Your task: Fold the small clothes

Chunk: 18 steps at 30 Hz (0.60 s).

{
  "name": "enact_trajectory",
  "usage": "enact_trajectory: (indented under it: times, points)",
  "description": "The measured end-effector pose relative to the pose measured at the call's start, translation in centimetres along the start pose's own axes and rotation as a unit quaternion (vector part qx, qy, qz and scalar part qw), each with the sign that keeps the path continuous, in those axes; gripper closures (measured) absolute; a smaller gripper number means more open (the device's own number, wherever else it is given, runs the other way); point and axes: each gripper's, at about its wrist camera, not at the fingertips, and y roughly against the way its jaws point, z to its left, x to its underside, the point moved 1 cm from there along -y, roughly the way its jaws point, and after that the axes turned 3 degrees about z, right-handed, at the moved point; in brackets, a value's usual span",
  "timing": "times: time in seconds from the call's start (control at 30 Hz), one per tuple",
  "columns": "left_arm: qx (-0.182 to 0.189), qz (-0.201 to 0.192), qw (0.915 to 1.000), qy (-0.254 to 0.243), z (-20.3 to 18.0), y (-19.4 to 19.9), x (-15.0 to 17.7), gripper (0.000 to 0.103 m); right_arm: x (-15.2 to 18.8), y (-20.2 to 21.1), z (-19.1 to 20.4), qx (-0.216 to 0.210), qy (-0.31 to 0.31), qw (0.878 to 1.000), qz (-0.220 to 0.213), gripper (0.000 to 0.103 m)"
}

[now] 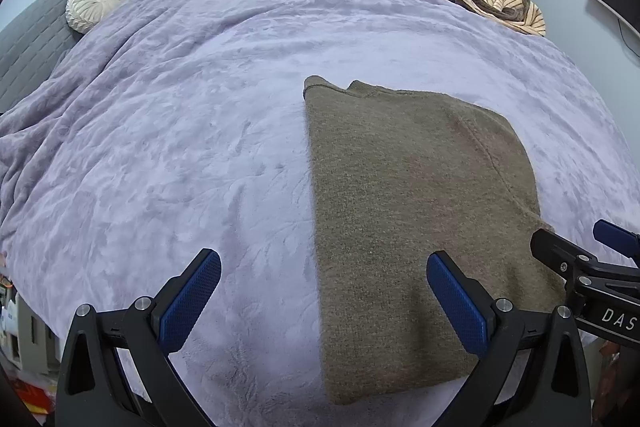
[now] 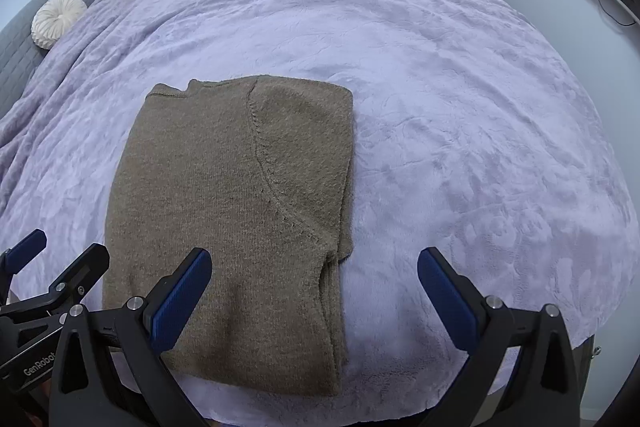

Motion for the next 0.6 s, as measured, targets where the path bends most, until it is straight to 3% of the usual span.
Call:
enact_trajectory:
  times: [0.6]
  points:
    - [0.013,-0.006,0.9999,0.002,0.07,-0.13,-0.08,0.0,-0.03,0.0,0.27,0.0,0.002,1.0,0.0,0.001]
